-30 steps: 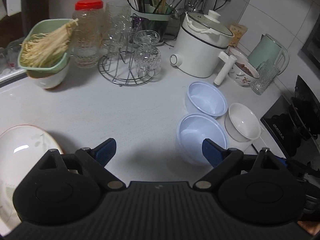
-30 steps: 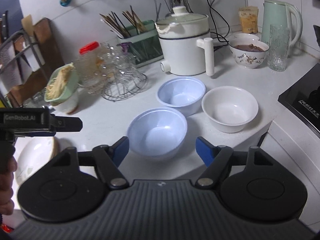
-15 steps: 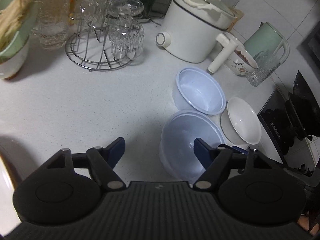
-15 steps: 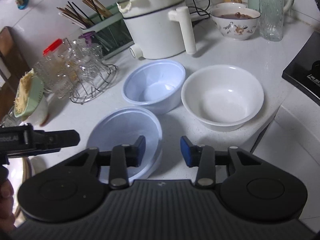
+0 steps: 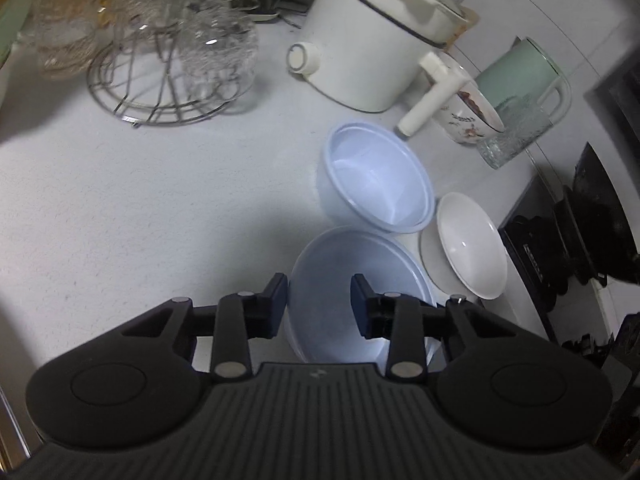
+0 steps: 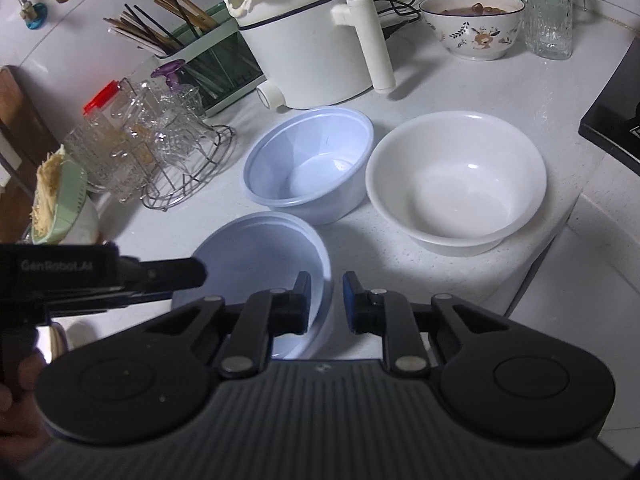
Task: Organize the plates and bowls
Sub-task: 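Close both grippers on the light blue bowl rim and lift it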
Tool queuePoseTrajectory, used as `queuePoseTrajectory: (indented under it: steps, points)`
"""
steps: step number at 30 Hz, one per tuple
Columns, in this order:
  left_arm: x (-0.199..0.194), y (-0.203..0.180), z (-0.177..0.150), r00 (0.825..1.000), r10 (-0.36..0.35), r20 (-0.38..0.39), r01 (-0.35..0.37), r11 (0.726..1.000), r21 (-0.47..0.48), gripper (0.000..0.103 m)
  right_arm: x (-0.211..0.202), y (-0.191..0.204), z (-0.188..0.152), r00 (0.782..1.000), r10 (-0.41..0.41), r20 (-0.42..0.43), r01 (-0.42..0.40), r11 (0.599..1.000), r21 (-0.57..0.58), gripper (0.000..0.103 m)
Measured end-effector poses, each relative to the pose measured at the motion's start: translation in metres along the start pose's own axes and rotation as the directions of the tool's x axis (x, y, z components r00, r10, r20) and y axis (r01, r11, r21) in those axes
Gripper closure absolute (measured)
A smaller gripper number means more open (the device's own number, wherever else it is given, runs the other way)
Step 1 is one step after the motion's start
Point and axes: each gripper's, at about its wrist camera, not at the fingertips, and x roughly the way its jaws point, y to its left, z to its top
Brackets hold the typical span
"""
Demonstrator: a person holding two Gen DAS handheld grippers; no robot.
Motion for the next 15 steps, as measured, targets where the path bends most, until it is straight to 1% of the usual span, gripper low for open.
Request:
queuePoseTrajectory:
  steps: [3,7,11,15]
  points:
    - [-0.003,-0.004,-0.001,1.0,0.02,0.003,-0.02,0.999,0.031,0.063,0.0,0.003,0.001,1.0,0.007,0.0,-0.007,1.0,-0.008,0.083]
    - [-0.014,0.0,-0.002,1.0,0.029,0.011,-0.029,0.999,0.019,0.063,-0.003,0.007,0.004,0.999,0.034,-0.001,-0.034,0.999,-0.006,0.083]
    - [-0.034,0.006,-0.002,0.997,0.068,0.028,-0.069,0.998,0.009,0.063,-0.006,0.02,0.008,0.997,0.074,0.006,-0.073,0.997,-0.037,0.083]
    - [-0.055,0.02,-0.004,0.992,0.111,0.059,-0.111,0.994,-0.002,0.063,-0.003,0.038,0.008,0.993,0.121,-0.012,-0.121,0.991,-0.06,0.083]
